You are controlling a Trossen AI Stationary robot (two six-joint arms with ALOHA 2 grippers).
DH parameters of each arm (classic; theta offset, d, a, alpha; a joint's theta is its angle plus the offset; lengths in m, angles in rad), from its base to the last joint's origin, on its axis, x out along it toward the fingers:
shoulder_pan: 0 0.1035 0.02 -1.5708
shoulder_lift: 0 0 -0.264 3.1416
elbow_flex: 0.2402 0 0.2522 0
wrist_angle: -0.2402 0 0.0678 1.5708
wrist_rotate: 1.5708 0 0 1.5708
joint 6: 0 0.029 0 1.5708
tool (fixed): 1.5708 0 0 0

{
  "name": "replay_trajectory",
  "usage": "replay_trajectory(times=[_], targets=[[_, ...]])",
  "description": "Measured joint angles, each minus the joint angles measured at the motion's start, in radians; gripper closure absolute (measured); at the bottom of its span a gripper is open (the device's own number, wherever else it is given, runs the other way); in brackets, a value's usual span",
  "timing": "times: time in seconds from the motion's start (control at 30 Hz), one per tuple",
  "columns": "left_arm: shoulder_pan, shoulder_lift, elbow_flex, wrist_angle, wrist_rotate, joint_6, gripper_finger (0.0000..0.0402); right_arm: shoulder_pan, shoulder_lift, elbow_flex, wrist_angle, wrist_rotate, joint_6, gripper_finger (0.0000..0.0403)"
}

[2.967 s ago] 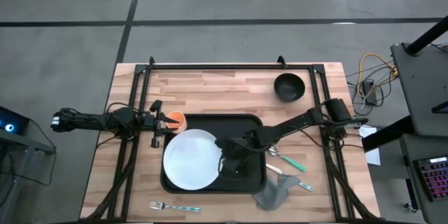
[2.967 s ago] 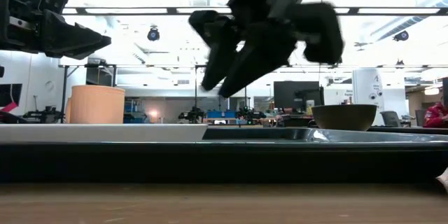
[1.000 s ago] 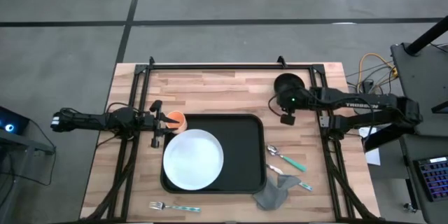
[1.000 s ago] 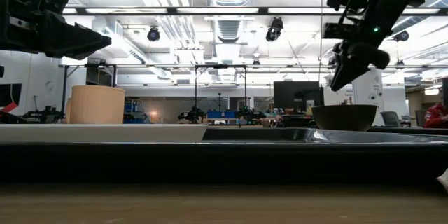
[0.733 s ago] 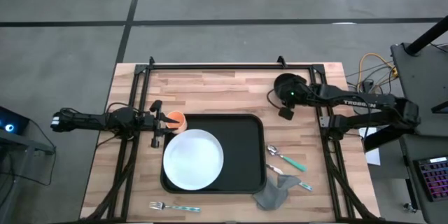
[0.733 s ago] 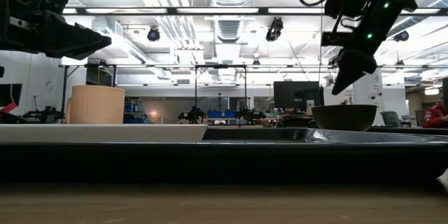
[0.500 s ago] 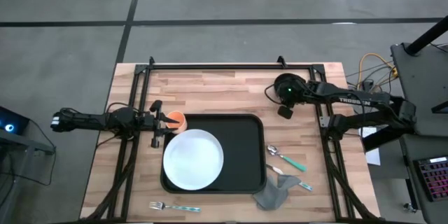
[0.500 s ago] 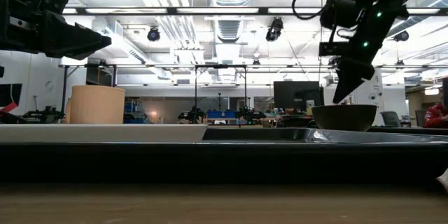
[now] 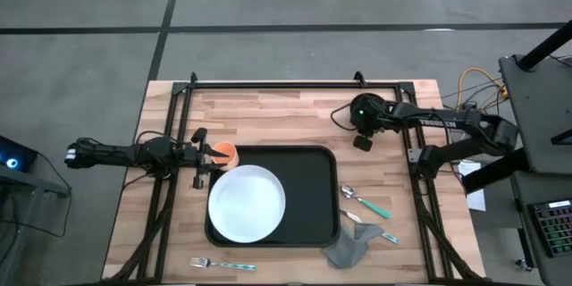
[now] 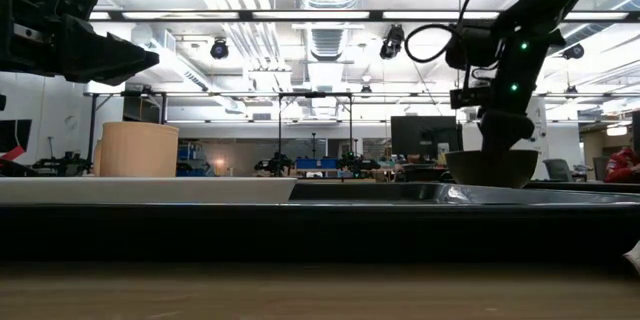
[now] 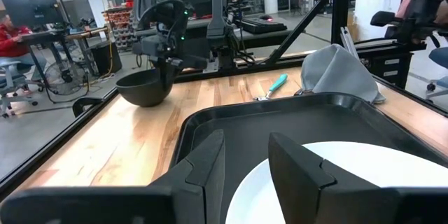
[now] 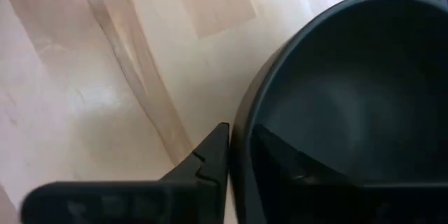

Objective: Set up tray
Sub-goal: Put the bowl onto the plate

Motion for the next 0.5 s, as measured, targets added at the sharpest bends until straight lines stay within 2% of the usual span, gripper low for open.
replay_trajectory(times=[0.13, 0.5], targets=[[0.0, 0.0, 0.0, 0.0, 0.0, 0.0, 0.0309, -0.015, 0.007, 0.0, -0.004, -0.001, -0.009, 0.039], [0.0, 0.0, 0.0, 0.0, 0.0, 0.0, 0.0309, -0.003, 0.005, 0.021, -0.01, -0.043, -0.024, 0.0394]])
